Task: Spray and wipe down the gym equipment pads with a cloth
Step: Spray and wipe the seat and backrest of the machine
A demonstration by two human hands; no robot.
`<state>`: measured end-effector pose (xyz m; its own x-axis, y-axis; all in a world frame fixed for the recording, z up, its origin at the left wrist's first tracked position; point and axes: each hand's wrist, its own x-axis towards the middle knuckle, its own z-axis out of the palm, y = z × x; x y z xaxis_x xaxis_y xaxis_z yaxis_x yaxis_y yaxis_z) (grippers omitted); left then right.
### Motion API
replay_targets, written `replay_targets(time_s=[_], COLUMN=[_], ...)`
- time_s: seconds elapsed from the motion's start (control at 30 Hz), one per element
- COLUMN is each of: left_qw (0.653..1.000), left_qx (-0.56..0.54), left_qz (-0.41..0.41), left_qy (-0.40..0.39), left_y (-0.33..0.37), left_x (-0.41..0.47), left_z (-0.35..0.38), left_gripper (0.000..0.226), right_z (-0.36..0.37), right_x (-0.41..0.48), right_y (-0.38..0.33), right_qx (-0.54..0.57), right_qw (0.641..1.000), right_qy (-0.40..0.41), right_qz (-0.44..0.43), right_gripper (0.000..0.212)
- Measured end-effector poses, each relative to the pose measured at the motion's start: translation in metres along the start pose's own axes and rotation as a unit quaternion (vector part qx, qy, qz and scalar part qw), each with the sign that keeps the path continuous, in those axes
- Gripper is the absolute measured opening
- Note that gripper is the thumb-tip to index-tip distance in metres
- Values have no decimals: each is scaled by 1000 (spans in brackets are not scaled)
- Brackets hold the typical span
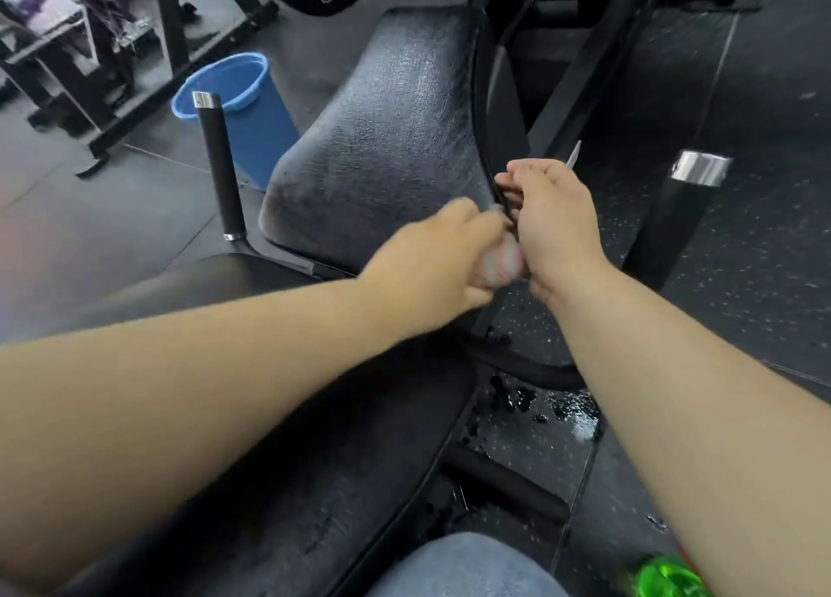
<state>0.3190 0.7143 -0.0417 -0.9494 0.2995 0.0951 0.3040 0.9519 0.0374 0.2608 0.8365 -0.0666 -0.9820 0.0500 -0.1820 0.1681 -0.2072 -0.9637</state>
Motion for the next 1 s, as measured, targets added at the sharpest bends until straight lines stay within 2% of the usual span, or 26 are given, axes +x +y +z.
replay_targets(time_s=[0.07, 0.13, 0.2, 0.27, 0.33, 0.4, 0.43, 0.47, 0.53, 0.57, 0.67, 0.7, 0.73, 0.77, 0.83, 0.9, 0.97, 1.0], left_qw=[995, 993, 998, 995, 976, 943, 939, 950, 978, 981, 930, 921, 932, 953, 989, 993, 981, 973], left_qx=[-1, -7, -24, 8, 66, 61, 37, 12, -16, -22, -2, -4, -8, -17, -58, -96, -118, -128], left_qz=[93, 113, 28, -66, -184, -322, -341, -312, -207, -194, -367, -389, -361, -295, -104, 59, 151, 186], left_qy=[-40, -38, -57, -76, -94, -54, -15, 14, 13, -2, -29, -13, 22, 62, 87, 33, -26, -48], left_y=[15, -4, -36, -83, -132, -154, -153, -148, -137, -139, -161, -159, -149, -130, -74, -8, 40, 62], left_x=[-11, -14, -22, -32, -40, -42, -41, -39, -35, -34, -33, -29, -23, -16, -1, 6, 9, 11], left_z=[9, 6, 1, -3, -15, -26, -24, -19, -5, 1, -7, -13, -17, -21, -24, -25, -22, -16], left_gripper=[45, 45, 49, 52, 49, 46, 45, 45, 46, 47, 48, 48, 47, 44, 33, 33, 36, 36], right_z=[-1, -7, -17, -27, -31, -27, -24, -20, -18, -18, -21, -26, -30, -34, -44, -61, -83, -104], right_x=[1, 2, -1, -2, -5, -6, -7, -8, -9, -9, -14, -15, -16, -18, -25, -35, -44, -47], right_y=[-3, -7, -6, -1, 3, 3, 2, 2, 2, 3, 1, -2, -4, -8, -18, -30, -40, -46], right_qx=[0, -8, -30, -49, -57, -70, -78, -86, -99, -100, -107, -123, -143, -164, -169, -168, -241, -308], right_qw=[1000, 1000, 998, 996, 994, 994, 994, 993, 993, 992, 990, 989, 986, 982, 974, 947, 899, 876], right_qy=[-6, -23, -47, -66, -71, -66, -61, -60, -58, -54, -62, -65, -70, -81, -131, -239, -326, -335], right_qz=[12, 13, 24, 47, 60, 56, 51, 45, 43, 48, 62, 58, 51, 50, 71, 135, 166, 159], right_gripper=[15, 14, 13, 12, 10, 11, 12, 13, 15, 16, 15, 14, 15, 16, 17, 11, 13, 16])
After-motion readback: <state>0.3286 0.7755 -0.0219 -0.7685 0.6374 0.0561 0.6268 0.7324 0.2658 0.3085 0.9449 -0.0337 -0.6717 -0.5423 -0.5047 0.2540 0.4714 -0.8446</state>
